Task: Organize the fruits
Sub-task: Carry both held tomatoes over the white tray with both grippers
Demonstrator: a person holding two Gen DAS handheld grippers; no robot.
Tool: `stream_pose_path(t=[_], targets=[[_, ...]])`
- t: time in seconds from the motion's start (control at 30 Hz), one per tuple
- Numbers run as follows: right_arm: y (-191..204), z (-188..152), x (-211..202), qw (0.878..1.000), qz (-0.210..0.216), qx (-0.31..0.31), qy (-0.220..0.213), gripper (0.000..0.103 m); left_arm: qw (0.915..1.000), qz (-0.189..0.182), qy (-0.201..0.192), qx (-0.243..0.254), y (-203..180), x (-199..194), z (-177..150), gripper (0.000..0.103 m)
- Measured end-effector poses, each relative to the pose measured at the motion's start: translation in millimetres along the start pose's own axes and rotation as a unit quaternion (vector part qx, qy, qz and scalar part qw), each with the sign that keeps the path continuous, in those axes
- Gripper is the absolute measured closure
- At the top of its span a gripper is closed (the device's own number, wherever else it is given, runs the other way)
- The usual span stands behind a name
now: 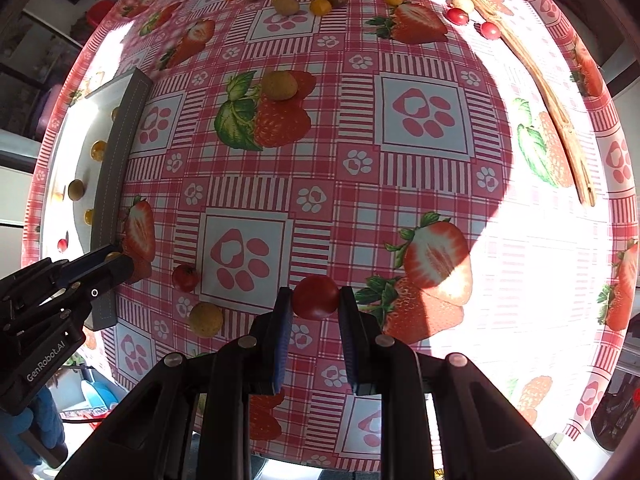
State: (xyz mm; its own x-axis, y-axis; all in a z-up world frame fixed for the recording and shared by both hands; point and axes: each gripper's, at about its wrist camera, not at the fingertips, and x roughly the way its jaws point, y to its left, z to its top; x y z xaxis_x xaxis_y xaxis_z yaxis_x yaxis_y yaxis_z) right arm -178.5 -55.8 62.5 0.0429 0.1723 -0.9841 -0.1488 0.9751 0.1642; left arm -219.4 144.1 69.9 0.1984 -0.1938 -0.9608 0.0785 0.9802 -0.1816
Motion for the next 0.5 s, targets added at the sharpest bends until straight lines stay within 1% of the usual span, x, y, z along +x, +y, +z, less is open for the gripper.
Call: stream_pose_path(t=[0.23, 0.5], targets=[[25.0, 7.2, -4.4, 1.000, 0.002, -0.016, -0.008, 0.078, 0.9998, 0.012, -0.013, -0.012, 19.1, -9.1, 2.1, 0.082], [51.6, 20.6, -9.0, 0.999, 0.007, -0.042, -0.012, 0.078, 0.9986, 0.023, -0.031, -0.035, 50.0, -20.6, 1.2, 0.082]])
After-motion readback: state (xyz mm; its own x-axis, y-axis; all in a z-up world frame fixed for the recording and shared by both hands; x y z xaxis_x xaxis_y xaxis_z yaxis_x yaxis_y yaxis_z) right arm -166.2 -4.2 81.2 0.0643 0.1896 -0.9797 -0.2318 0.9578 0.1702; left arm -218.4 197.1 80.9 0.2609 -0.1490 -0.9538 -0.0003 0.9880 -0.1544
